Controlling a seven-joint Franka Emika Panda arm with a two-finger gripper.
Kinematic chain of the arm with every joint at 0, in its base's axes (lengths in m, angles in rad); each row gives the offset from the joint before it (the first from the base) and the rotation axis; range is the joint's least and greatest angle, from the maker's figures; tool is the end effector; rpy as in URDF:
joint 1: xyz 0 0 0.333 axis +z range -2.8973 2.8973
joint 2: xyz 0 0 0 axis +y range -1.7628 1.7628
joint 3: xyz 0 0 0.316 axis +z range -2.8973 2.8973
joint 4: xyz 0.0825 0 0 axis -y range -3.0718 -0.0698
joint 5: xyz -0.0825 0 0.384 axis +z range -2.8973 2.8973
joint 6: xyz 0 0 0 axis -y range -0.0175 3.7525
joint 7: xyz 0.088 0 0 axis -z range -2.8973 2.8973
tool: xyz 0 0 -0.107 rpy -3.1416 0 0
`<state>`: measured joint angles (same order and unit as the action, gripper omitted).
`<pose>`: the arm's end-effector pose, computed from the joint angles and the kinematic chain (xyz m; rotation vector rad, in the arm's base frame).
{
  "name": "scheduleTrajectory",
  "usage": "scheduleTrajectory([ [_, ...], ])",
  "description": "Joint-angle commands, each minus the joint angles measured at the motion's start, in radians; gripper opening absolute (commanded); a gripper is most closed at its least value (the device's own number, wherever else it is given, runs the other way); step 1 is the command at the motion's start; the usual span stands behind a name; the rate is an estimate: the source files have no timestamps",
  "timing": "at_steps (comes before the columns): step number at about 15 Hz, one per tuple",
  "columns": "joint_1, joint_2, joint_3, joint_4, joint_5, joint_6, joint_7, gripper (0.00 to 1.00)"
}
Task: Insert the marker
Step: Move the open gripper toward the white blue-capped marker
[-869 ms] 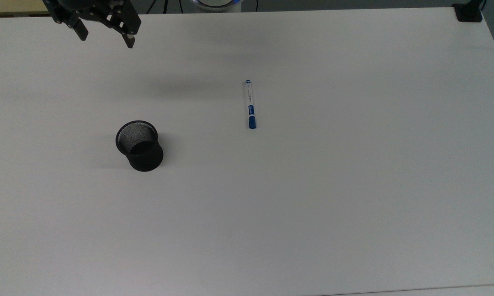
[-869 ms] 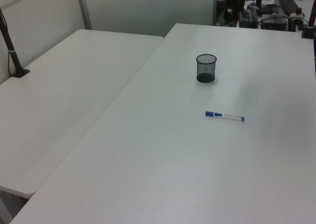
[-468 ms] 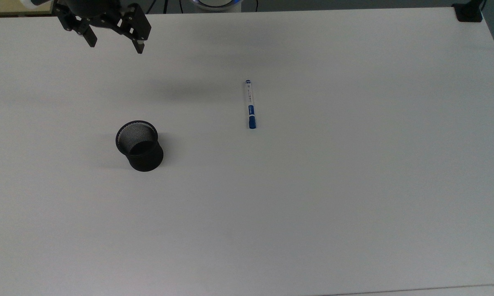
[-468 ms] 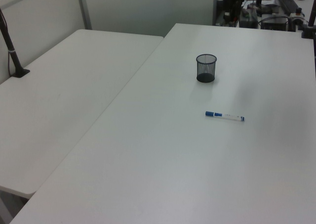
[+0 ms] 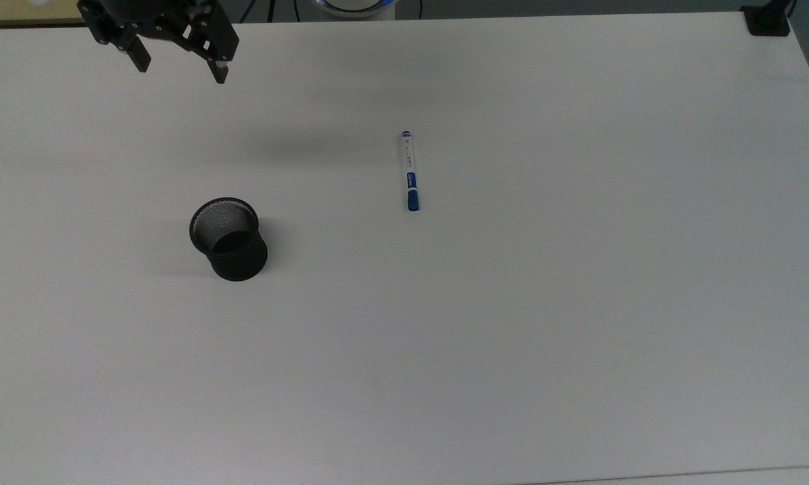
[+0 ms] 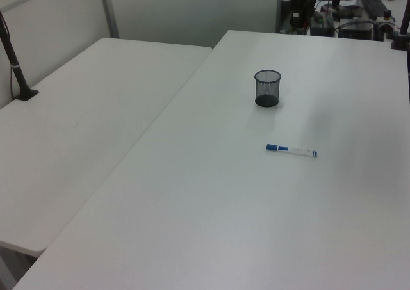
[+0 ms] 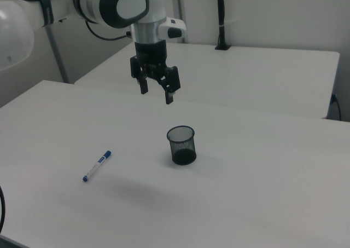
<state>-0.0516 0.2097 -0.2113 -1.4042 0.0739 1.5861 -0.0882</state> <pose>0.6018 -0.1397 0.5839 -3.0961 0.2680 0.0274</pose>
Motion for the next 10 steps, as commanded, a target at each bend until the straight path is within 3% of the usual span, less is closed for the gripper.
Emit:
scheduleTrajectory([
  [1, 0.013, -0.013, 0.007, -0.030, 0.020, 0.031, 0.015, 1.00],
  [6, 0.019, -0.013, 0.012, -0.039, 0.027, -0.001, -0.016, 1.00],
  [10, 0.018, -0.003, 0.012, -0.033, 0.010, -0.032, -0.119, 1.00],
])
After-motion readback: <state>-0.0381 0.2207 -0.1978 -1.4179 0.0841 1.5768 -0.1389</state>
